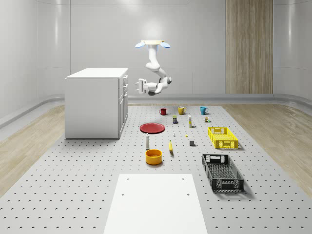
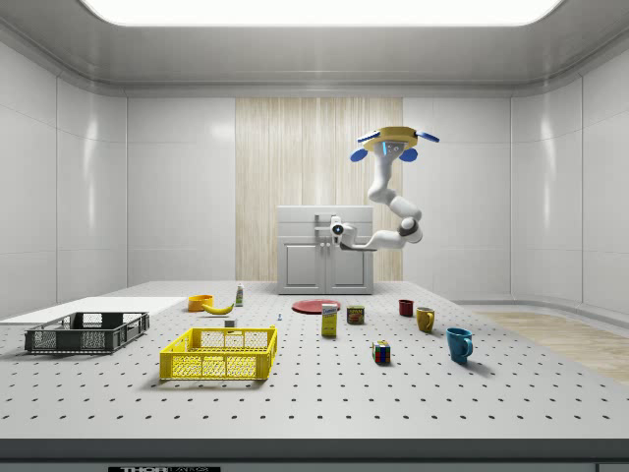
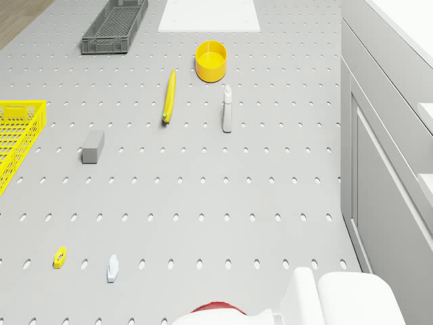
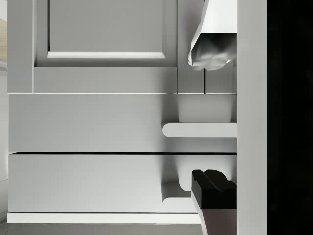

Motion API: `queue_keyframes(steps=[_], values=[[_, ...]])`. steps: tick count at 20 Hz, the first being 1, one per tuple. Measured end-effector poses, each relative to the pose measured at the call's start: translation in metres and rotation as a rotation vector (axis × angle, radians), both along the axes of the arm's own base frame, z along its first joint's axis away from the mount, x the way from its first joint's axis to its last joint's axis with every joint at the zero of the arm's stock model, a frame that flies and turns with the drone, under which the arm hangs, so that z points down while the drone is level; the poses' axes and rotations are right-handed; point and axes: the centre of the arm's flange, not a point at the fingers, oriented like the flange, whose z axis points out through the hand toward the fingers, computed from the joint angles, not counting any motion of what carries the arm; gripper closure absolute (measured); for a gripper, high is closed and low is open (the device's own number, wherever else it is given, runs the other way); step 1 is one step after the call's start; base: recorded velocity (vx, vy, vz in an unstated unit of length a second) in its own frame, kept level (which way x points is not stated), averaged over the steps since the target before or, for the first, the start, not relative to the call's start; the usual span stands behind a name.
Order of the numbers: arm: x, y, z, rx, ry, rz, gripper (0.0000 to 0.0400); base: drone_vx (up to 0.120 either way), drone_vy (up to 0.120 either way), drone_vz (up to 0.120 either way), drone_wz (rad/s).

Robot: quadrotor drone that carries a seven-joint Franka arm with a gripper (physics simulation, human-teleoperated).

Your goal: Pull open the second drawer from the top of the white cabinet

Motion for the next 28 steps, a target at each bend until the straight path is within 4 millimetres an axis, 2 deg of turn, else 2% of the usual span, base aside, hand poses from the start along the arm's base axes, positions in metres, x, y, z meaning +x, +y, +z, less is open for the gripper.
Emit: queue_keyframes(steps=[7, 20, 28], values=[[0.003, 0.028, -0.009, 0.0, 0.0, 0.0, 0.01, 0.0, 0.0, 0.0, 0.0], [0.054, 0.05, -0.011, 0.001, 0.0, 0.0, 0.01, 0.0, 0.0, 0.0, 0.0], [0.066, 0.081, -0.011, 0.001, -0.001, 0.001, 0.01, 0.0, 0.0, 0.0, 0.0]])
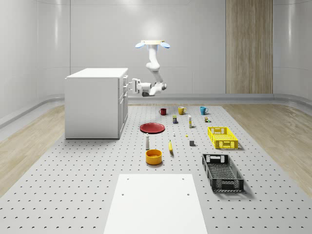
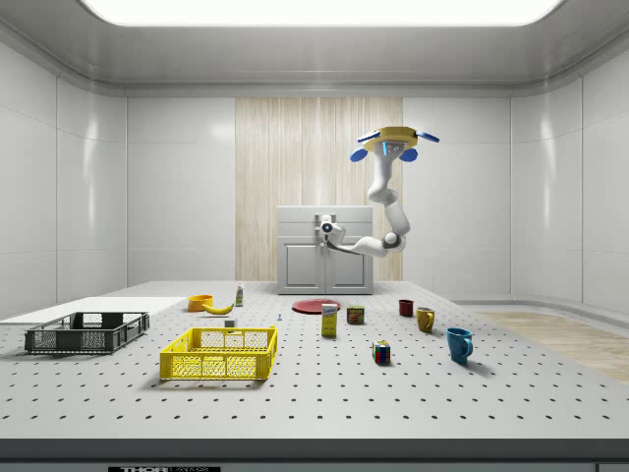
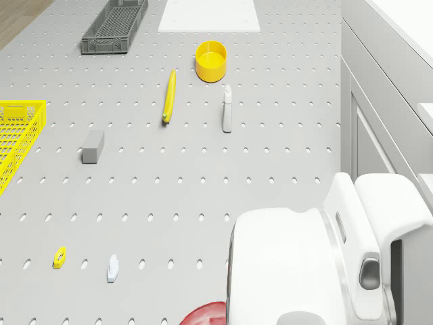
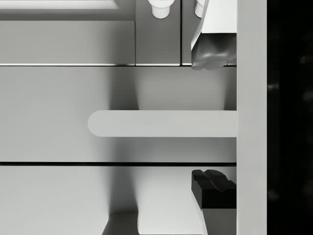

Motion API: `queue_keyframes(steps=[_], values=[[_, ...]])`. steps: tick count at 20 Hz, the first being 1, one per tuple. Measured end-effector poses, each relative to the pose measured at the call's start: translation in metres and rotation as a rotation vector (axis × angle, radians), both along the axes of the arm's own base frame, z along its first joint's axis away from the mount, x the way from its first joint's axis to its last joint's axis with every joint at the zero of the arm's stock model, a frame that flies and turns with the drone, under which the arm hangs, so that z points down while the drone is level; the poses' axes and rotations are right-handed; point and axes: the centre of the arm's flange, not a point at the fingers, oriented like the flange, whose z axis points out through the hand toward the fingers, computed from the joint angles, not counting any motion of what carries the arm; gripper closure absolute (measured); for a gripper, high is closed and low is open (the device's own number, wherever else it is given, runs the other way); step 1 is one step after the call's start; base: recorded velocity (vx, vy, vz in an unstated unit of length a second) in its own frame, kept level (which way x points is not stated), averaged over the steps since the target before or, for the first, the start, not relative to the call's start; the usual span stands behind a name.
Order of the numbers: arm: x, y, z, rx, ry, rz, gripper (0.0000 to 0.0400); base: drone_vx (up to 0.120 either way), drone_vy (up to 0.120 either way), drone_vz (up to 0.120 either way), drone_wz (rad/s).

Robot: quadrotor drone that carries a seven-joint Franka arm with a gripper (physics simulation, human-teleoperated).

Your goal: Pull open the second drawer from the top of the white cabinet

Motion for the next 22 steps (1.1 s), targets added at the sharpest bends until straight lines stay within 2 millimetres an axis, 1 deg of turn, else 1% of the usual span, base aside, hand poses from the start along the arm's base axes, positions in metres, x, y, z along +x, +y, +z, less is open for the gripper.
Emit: queue_keyframes(steps=[3, 14, 15, 16, 17, 18, 21, 22], values=[[0.002, 0.01, 0.001, 0.0, 0.0, 0.0, 0.01, 0.0, 0.0, 0.0, 0.0], [0.004, 0.039, 0.005, 0.0, 0.0, 0.0, 0.01, 0.0, 0.0, 0.0, 0.0], [0.004, 0.041, 0.005, 0.0, 0.0, 0.0, 0.0116, 0.0, 0.0, 0.0, 0.0], [0.004, 0.042, 0.005, 0.0, 0.0, 0.0, 0.0156, 0.0, 0.0, 0.0, 0.0], [0.004, 0.043, 0.006, 0.0, 0.0, 0.0, 0.0188, 0.0, 0.0, 0.0, 0.0], [0.004, 0.044, 0.005, -0.001, 0.001, 0.001, 0.0205, 0.0, 0.0, 0.0, 0.0], [0.004, 0.045, 0.008, -0.017, 0.029, 0.005, 0.0198, 0.0, 0.0, 0.0, 0.0], [0.004, 0.045, 0.007, -0.02, 0.036, 0.005, 0.0203, 0.0, 0.0, 0.0, 0.0]])
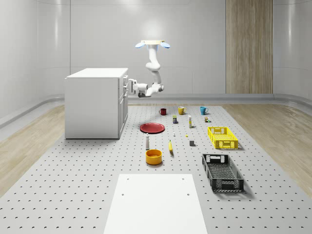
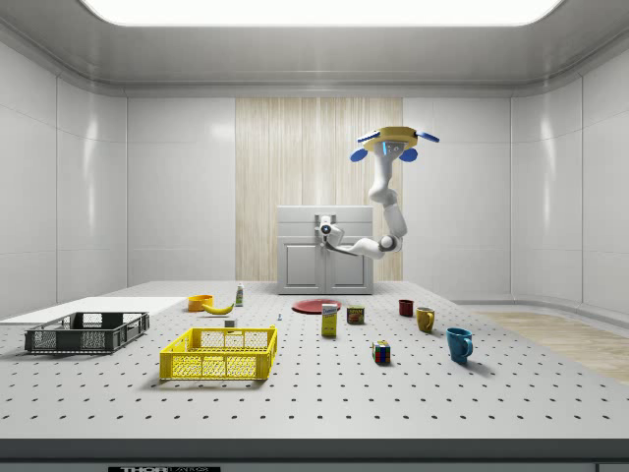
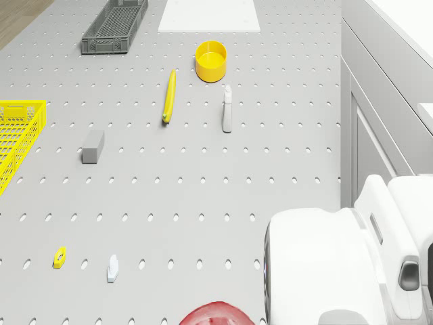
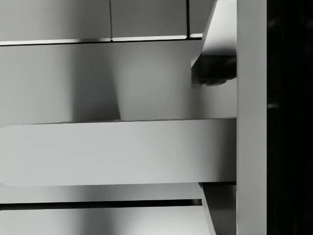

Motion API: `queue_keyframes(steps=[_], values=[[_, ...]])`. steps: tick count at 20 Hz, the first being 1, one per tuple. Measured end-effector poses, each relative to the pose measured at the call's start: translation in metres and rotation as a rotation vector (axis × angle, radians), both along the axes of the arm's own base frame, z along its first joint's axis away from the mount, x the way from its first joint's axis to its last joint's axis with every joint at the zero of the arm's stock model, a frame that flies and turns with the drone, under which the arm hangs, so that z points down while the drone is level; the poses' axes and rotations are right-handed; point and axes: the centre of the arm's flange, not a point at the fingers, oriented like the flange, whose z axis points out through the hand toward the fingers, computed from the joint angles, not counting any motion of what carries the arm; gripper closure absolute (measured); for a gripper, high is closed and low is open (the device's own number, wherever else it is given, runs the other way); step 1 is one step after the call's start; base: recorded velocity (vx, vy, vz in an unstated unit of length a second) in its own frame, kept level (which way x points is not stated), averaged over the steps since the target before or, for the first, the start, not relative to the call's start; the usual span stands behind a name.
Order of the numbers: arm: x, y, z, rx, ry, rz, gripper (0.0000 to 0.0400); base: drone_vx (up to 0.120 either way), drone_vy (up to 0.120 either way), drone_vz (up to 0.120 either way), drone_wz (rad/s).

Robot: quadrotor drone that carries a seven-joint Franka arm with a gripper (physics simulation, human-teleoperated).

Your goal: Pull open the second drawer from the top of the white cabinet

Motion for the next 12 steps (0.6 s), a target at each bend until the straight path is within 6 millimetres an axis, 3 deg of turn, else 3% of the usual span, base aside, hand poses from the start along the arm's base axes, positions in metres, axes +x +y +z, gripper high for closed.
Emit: queue_keyframes(steps=[1, 2, 4, 5, 6, 9, 12], values=[[0.0, 0.0, 0.0, -0.001, 0.005, 0.0, 0.0207, 0.0, 0.0, 0.0, 0.0], [0.0, -0.001, 0.007, -0.02, 0.033, 0.006, 0.0151, 0.0, 0.0, 0.0, 0.0], [-0.001, -0.001, 0.008, -0.024, 0.036, 0.007, 0.0145, 0.0, 0.0, 0.0, 0.0], [-0.001, -0.003, 0.011, -0.033, 0.039, 0.01, 0.0118, 0.0, 0.0, 0.0, 0.0], [-0.002, -0.005, 0.017, -0.048, 0.066, 0.012, 0.0064, 0.0, 0.0, 0.0, 0.0], [-0.001, -0.007, 0.009, -0.033, 0.027, 0.008, 0.0137, 0.0, 0.0, 0.0, 0.0], [-0.001, -0.008, 0.004, -0.021, 0.004, 0.004, 0.0182, 0.0, 0.0, 0.0, 0.0]])
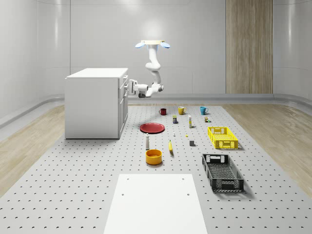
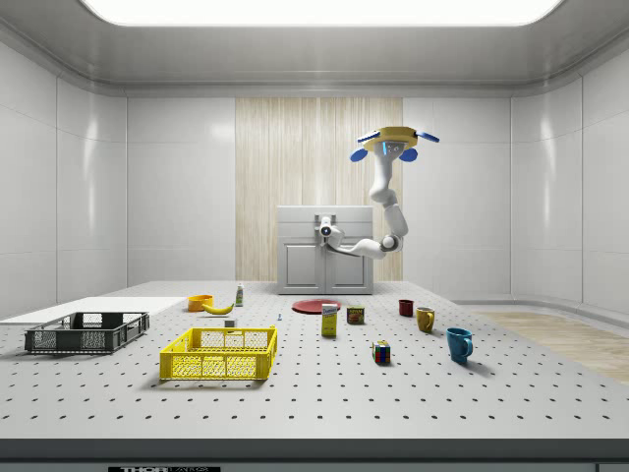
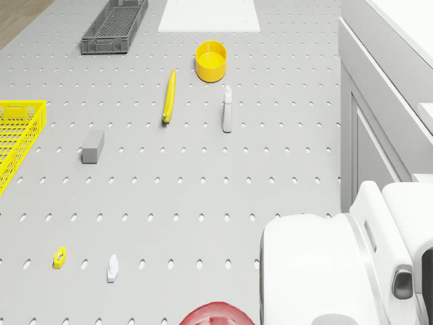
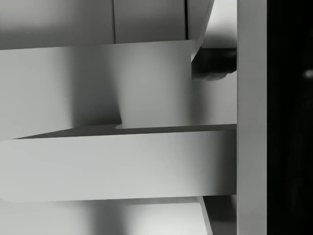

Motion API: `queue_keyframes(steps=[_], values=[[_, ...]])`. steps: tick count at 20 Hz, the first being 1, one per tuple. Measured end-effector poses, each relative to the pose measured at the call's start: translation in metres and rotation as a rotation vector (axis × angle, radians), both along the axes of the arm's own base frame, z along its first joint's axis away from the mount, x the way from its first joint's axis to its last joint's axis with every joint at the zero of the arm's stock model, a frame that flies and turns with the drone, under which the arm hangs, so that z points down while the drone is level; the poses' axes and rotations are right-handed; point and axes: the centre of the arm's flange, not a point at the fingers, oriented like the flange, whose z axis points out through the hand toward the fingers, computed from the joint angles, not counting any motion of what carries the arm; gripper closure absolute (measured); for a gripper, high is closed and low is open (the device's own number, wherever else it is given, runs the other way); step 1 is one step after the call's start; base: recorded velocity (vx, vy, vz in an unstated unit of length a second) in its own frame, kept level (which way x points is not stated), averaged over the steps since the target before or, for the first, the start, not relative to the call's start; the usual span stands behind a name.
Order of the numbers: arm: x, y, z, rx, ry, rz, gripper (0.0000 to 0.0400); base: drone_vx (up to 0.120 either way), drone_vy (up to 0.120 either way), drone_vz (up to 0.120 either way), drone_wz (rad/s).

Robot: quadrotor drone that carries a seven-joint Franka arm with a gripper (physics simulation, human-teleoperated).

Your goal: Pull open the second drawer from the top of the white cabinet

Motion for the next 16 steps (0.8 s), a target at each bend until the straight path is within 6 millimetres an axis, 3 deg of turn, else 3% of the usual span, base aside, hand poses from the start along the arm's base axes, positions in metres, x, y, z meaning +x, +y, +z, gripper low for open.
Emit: queue_keyframes(steps=[4, 7, 9, 12, 13, 14, 16], values=[[0.0, -0.007, -0.003, 0.008, -0.016, 0.0, 0.0208, 0.0, 0.0, 0.0, 0.0], [0.001, -0.014, -0.009, 0.024, -0.056, -0.004, 0.0251, 0.0, 0.0, 0.0, 0.0], [0.0, -0.019, -0.008, 0.023, -0.034, -0.004, 0.0241, 0.0, 0.0, 0.0, 0.0], [0.001, -0.023, -0.012, 0.034, -0.063, -0.007, 0.0268, 0.0, 0.0, 0.0, 0.0], [0.0, -0.026, -0.004, 0.021, -0.022, -0.003, 0.0209, 0.0, 0.0, 0.0, 0.0], [0.0, -0.03, 0.0, -0.002, -0.053, 0.001, 0.0187, 0.0, 0.0, 0.0, 0.0], [0.0, -0.032, -0.002, 0.003, -0.04, -0.001, 0.0203, 0.0, 0.0, 0.0, 0.0]])
